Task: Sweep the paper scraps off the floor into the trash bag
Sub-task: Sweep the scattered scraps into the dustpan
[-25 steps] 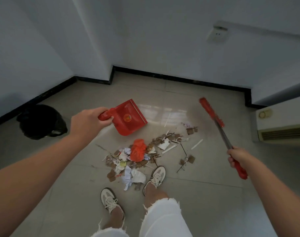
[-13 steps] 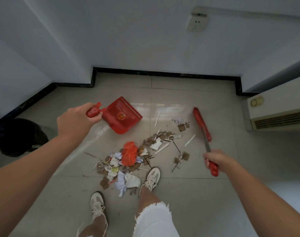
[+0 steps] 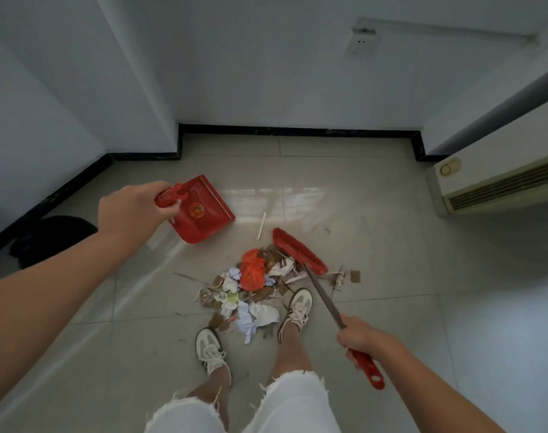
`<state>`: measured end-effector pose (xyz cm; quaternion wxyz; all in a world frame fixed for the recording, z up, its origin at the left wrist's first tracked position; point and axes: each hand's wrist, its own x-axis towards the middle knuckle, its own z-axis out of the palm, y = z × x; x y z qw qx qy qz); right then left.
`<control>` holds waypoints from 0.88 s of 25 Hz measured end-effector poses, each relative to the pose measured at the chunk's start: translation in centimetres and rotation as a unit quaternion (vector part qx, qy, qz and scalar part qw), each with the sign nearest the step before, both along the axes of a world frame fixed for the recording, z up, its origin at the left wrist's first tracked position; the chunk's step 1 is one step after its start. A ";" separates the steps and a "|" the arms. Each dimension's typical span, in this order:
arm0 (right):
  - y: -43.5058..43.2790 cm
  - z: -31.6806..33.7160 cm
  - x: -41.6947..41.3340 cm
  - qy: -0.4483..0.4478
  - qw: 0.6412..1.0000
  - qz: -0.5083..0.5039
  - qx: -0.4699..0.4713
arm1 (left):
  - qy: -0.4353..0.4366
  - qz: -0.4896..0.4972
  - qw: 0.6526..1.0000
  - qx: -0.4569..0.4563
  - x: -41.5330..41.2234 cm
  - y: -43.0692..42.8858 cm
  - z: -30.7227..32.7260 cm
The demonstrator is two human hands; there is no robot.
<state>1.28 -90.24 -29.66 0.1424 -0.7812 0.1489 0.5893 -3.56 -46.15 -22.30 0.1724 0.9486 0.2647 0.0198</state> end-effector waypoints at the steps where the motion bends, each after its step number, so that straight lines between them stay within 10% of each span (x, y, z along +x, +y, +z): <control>1: 0.2 0.6 -0.5 -0.009 0.999 -0.032 0.006 | 0.001 -0.003 1.000 -0.004 -0.8 0.6 0.1; 6: -0.7 3.5 -1.4 -0.061 0.966 -0.252 0.017 | -0.008 -0.029 1.000 -0.006 -2.4 2.4 0.5; 22: -9.9 -9.3 0.5 -0.092 0.927 -0.354 -0.081 | -0.013 -0.087 0.996 -0.017 2.3 -3.4 -3.8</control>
